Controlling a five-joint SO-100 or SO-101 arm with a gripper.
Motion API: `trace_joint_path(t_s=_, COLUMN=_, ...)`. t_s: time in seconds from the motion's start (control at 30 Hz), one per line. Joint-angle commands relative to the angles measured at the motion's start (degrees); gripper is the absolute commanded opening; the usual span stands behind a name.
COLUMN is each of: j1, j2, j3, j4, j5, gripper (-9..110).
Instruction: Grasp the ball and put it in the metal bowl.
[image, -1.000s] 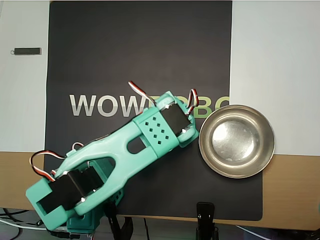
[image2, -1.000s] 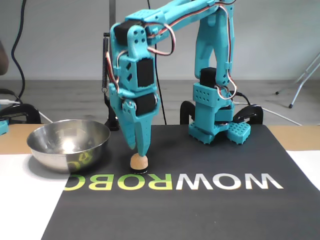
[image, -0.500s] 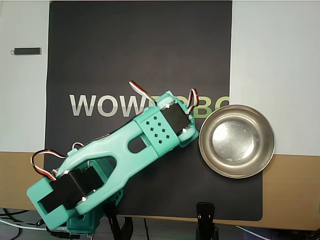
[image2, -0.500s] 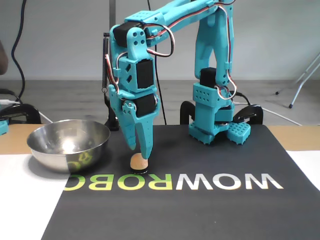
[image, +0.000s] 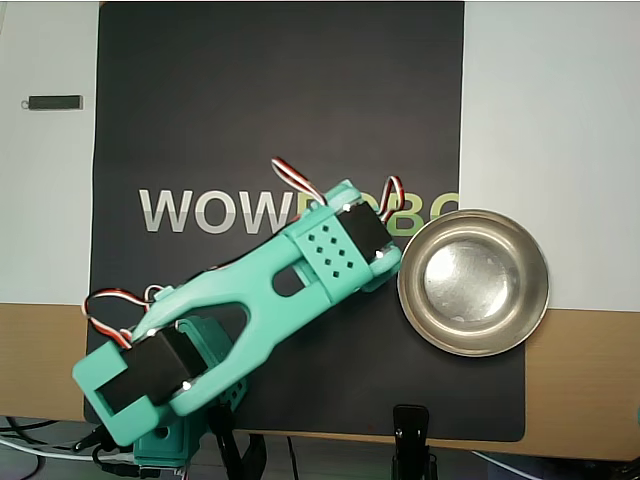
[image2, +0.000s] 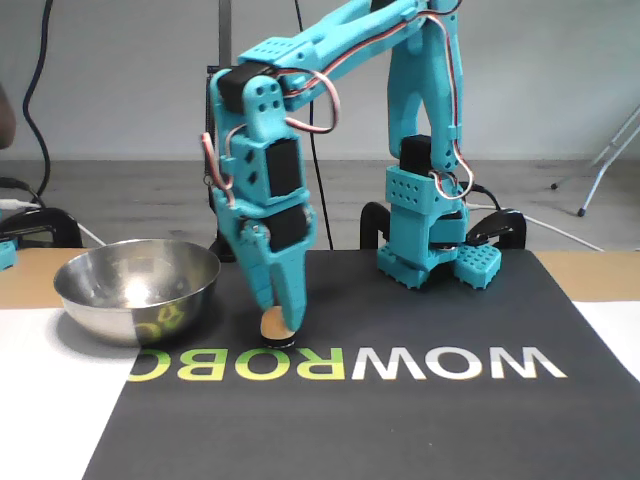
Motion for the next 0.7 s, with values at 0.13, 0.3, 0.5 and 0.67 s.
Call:
trace_joint_path(t_s=0.13, j1=0.4, j2=-2.6, j3=-4.6, j4=-0.3, j5=-0.2, gripper=56)
trace_joint_path(t_s=0.3, j1=0.4, j2=-3.4, j3=-4.7, j4=-0.4, j5=-0.2, gripper=56)
trace_joint_path(t_s=0.5, j1=0.0, j2=-3.5, j3=-3.9, j4=-0.4, j5=-0.2, gripper=56)
trace_joint_path(t_s=0.67, j1=-0.3, j2=-4.7, j3=-3.9, j4=-0.3, j5=-0.2, gripper=56)
